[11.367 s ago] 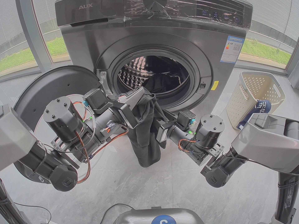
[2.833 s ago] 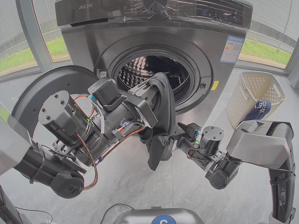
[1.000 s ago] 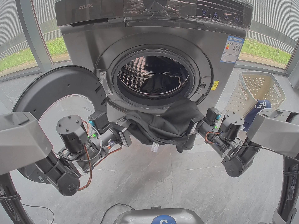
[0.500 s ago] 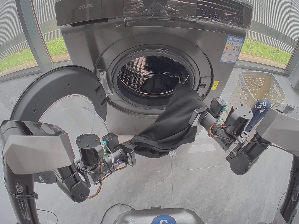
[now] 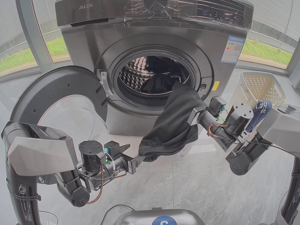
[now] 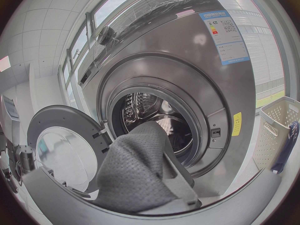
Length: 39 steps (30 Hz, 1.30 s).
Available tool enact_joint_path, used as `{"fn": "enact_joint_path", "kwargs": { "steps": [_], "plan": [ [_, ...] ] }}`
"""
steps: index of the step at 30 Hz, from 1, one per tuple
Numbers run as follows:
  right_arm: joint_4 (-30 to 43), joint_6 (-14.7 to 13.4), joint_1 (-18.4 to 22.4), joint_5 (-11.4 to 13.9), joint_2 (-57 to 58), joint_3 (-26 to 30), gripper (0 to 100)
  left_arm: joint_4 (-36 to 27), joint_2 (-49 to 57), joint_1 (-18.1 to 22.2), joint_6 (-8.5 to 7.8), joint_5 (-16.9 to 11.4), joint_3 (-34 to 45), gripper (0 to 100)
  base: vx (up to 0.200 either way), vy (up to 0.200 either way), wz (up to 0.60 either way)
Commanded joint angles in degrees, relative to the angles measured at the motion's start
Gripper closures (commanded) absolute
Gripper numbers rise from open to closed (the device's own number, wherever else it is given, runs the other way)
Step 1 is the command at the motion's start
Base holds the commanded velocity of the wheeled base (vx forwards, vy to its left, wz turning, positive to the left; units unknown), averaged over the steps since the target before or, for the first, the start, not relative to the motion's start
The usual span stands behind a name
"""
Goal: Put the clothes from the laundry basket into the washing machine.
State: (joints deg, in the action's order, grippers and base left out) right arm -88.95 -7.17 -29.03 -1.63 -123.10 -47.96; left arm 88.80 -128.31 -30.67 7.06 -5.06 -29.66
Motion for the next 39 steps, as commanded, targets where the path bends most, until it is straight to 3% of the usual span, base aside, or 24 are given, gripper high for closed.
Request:
{"fn": "enact_joint_path", "kwargs": {
  "steps": [1,15,21,31,35,39],
  "plan": [
    [-1.05,-0.04,-0.33,-0.21,0.23,-2.67,100,0.15,-3.27,-1.58,-0.64,-0.30,8.30,0,0.000,0.000,0.00],
    [-1.05,-0.39,-2.35,-0.48,-0.39,-3.02,100,0.06,-4.50,-4.66,-1.35,-0.57,8.65,0,0.000,0.000,0.00],
    [-1.05,-0.48,-4.64,-0.83,-1.26,-3.19,100,0.06,-5.20,-5.80,-2.58,-0.57,0.74,0,0.000,0.000,0.00],
    [-1.05,-1.09,-7.36,-1.00,-2.67,-3.19,100,0.06,-6.34,-8.09,-2.66,-0.48,-9.19,0,0.000,0.000,0.00],
    [-1.05,-1.97,-8.24,-3.29,-2.67,-3.02,100,0.15,-7.84,-7.56,-2.66,-0.39,-11.03,0,0.000,0.000,0.00],
    [-1.05,-2.15,-9.21,-3.73,-2.58,-2.93,100,0.06,-9.07,-7.47,-2.75,-0.21,-13.41,0,0.000,0.000,0.00]
  ]
}}
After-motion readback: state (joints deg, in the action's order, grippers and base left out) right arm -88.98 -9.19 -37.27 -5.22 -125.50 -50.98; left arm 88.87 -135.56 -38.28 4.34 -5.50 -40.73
